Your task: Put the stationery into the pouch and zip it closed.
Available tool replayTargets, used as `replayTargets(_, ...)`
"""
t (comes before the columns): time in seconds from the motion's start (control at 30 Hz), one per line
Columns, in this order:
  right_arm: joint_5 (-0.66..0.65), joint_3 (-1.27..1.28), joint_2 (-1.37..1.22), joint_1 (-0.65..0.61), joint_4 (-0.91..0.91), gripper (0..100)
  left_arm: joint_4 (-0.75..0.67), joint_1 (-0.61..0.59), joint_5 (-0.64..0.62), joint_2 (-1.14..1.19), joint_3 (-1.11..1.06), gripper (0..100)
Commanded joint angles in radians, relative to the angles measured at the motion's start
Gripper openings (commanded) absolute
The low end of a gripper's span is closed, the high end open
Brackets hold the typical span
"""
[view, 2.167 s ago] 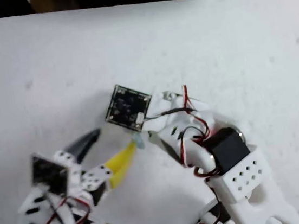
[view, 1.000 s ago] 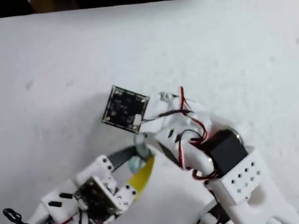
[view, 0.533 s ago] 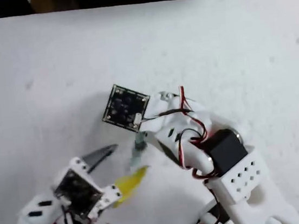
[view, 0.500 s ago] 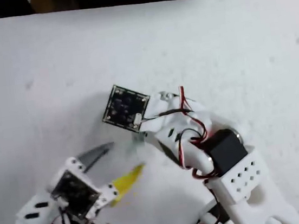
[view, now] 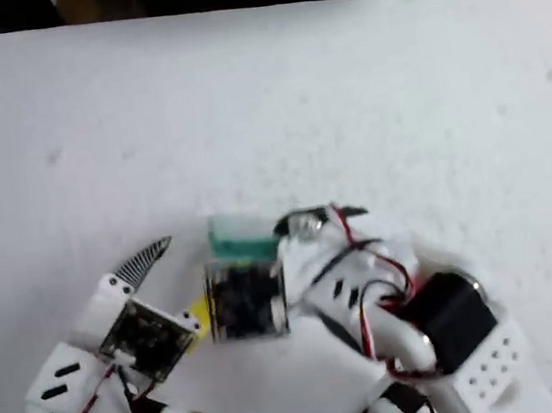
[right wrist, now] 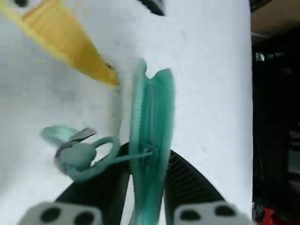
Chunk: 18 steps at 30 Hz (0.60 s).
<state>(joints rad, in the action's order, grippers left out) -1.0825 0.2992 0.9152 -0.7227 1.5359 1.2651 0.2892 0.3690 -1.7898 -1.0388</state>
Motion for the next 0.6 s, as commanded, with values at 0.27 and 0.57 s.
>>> replayTargets(0.27, -0.147, -0.152, 0.016, -0.096, 0.104, 1.5, -0.077, 0.262, -0.069, 0.010, 0.000, 28)
replayTargets(0.57, -0.144, -0.146, 0.015, -0.105, 0.082, 1.5, -0.110, 0.351, -0.118, 0.010, -0.011, 26)
